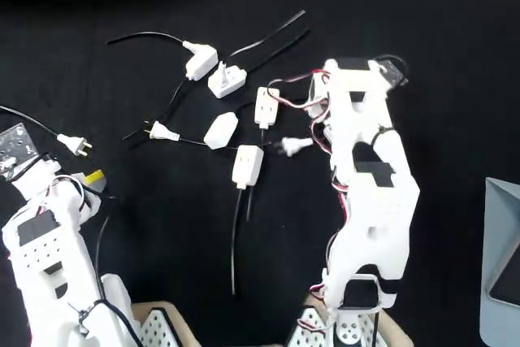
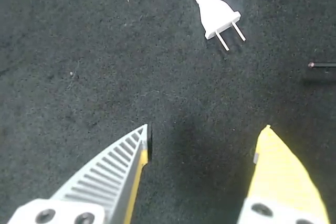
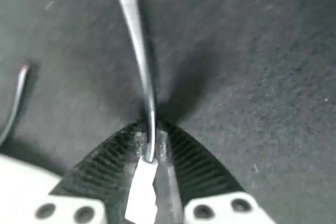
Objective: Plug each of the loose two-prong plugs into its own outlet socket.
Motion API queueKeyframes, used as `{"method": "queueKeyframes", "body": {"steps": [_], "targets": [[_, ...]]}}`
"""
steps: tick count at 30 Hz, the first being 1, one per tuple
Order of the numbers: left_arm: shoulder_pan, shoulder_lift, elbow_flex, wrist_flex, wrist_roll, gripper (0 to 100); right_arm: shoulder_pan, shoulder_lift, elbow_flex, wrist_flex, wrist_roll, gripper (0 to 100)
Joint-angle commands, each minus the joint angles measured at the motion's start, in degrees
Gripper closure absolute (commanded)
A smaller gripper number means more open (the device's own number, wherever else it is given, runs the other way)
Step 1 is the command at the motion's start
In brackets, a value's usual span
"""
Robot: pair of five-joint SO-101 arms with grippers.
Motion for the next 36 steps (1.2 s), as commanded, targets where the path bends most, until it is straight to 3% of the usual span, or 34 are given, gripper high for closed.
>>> {"method": "queueKeyframes", "body": {"steps": [1,7,16,23,36], "targets": [[-0.48,-1.14,-0.75,-1.14,0.09,68,-1.67,-0.75,-8.22,8.70,6.68,98.7],[-0.57,-1.14,-0.75,-1.14,0.09,68,-1.93,-0.75,-17.27,19.52,24.00,98.7],[-0.57,-1.14,-0.75,-1.14,0.09,68,-0.62,-0.40,-17.80,16.44,51.25,98.6],[-0.40,-1.14,-0.75,-1.14,0.09,68,-1.67,-1.80,-18.59,21.19,53.71,84.8],[-0.31,-1.14,-0.75,-1.23,0.09,68,-1.58,-9.98,1.10,19.60,56.62,88.9]]}}
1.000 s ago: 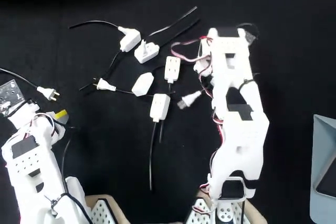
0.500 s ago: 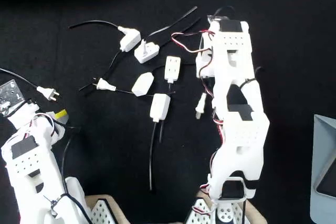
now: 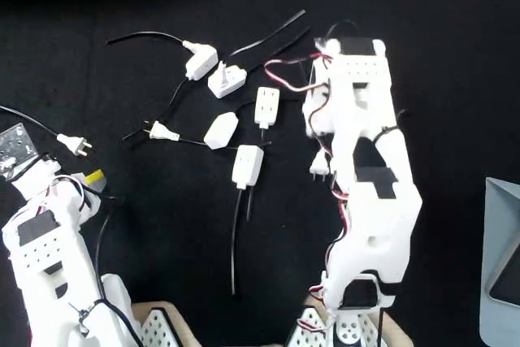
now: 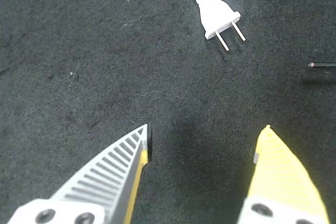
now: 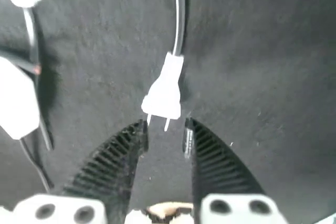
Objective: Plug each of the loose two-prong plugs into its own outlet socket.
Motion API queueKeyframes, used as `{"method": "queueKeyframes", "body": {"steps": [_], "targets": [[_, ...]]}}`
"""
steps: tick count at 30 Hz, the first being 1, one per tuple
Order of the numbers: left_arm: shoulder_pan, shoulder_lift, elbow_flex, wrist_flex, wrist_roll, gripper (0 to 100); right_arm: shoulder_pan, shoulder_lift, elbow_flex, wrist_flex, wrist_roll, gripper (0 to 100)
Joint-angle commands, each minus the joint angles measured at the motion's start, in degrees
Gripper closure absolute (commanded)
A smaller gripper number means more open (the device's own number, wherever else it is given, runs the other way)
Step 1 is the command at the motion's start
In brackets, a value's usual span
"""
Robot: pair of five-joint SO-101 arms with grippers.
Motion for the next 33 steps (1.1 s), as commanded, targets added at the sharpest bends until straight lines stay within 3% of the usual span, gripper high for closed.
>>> {"method": "queueKeyframes", "body": {"steps": [1,6,18,27,31,33], "targets": [[-0.31,-1.14,-0.75,-1.23,0.09,68,-0.79,-4.09,5.05,-1.32,0.62,88.9],[-0.31,-1.14,-0.75,-1.23,0.09,68,1.76,-3.74,11.47,-12.04,0.62,88.9],[-0.22,-1.14,-0.75,-1.23,0.09,68,0.26,-0.13,15.08,-17.23,-0.70,89.0],[-0.31,-1.14,-0.75,-1.23,0.09,68,-0.26,6.11,4.00,-8.70,-3.96,89.4],[-0.22,-1.14,-0.75,-1.23,0.09,68,-0.26,5.85,0.75,-6.95,-3.60,98.8],[-0.22,-1.14,-0.75,-1.23,0.09,68,-0.26,5.85,0.22,-6.77,-3.69,97.7]]}}
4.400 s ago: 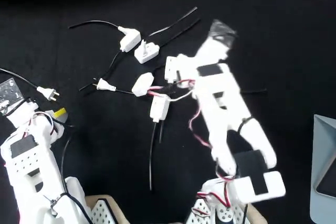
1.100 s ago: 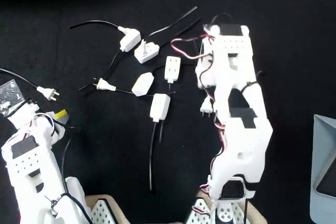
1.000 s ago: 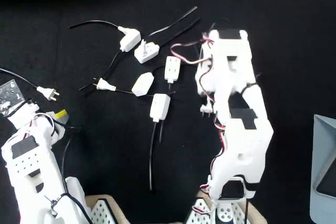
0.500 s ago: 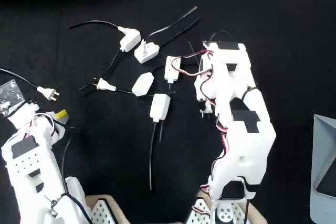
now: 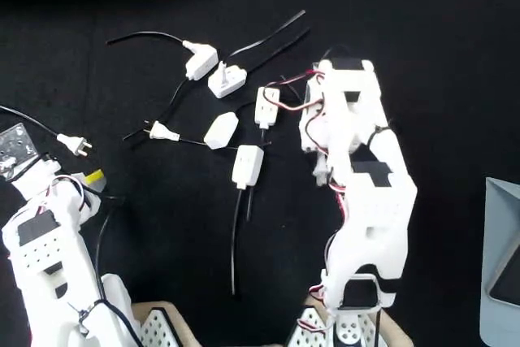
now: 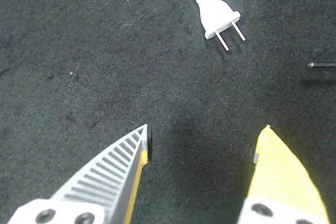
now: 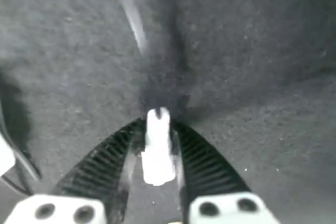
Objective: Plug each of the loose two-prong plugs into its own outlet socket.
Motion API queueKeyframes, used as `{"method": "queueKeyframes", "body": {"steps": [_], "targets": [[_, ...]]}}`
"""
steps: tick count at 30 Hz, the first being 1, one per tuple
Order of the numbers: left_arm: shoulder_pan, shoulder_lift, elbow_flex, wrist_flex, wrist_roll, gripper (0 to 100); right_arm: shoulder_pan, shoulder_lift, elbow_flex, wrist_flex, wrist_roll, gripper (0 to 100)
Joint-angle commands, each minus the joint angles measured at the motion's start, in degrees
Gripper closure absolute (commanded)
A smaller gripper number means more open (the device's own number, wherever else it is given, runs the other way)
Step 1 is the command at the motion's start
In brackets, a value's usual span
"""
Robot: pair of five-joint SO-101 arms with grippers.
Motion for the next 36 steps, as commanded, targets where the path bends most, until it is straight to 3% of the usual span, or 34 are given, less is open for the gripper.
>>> {"method": "queueKeyframes", "body": {"steps": [1,9,15,32,36], "targets": [[-0.22,-1.14,-0.75,-1.23,0.09,68,-0.18,-0.13,-3.56,1.49,-0.35,98.6],[-0.22,-1.14,-0.75,-1.23,0.09,68,-0.53,0.13,-2.86,2.02,-0.26,98.2],[-0.22,-1.14,-0.75,-1.23,0.09,68,-0.44,0.04,-3.12,4.48,-0.26,89.4],[-0.22,-1.14,-0.75,-1.23,0.09,68,-0.44,-0.22,-3.03,5.71,-0.18,98.7],[-0.13,-1.14,-0.75,-1.23,0.09,68,-1.14,-3.38,-4.00,9.49,3.78,98.7]]}}
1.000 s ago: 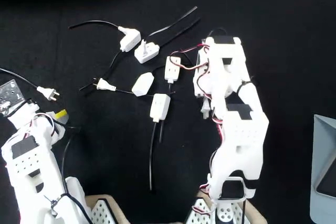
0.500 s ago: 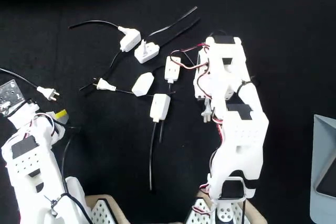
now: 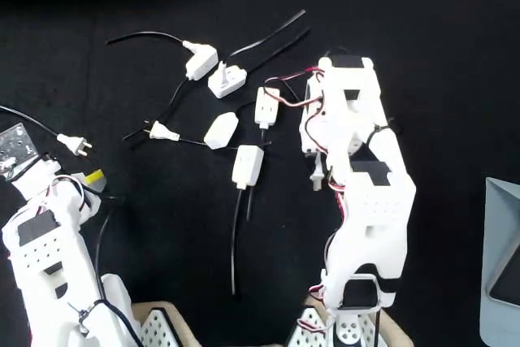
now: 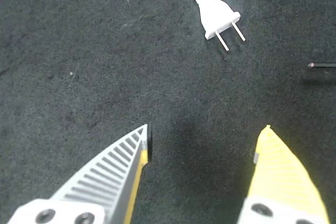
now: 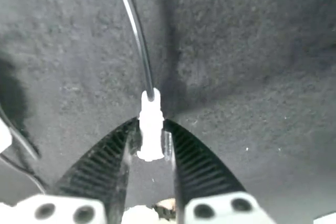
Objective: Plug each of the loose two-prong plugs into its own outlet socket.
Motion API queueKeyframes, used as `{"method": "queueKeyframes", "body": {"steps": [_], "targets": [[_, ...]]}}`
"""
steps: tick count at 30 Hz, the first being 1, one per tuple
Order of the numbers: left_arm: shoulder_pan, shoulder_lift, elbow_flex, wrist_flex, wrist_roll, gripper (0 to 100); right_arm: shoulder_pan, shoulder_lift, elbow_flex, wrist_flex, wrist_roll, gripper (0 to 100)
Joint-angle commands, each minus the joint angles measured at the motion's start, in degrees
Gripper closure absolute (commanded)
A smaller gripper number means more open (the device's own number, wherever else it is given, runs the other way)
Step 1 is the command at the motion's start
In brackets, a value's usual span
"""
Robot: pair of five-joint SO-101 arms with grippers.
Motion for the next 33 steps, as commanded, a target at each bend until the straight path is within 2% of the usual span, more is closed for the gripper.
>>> {"method": "queueKeyframes", "body": {"steps": [1,10,13,16,22,25,33], "targets": [[-0.13,-1.14,-0.75,-1.23,0.09,68,-1.41,-5.76,-2.51,2.99,2.99,98.7],[3.91,-1.14,-3.30,-0.70,0.09,68,-7.38,-30.46,7.60,1.41,5.71,98.7],[5.58,-0.70,-6.20,-0.18,-0.88,68,-9.23,-38.99,13.85,-3.87,5.45,98.7],[8.13,-0.35,-10.95,4.75,-4.57,67,-10.37,-45.76,21.85,-11.87,4.84,98.7],[12.35,6.68,-26.07,18.29,-6.15,67,-11.60,-53.85,38.20,-30.68,-7.56,98.7],[12.62,15.03,-33.98,22.86,-10.11,67,-13.10,-55.60,44.09,-38.24,-12.48,98.7],[12.26,38.24,-49.19,26.11,-18.90,67,-11.43,-59.74,54.64,-51.16,-20.75,98.7]]}}
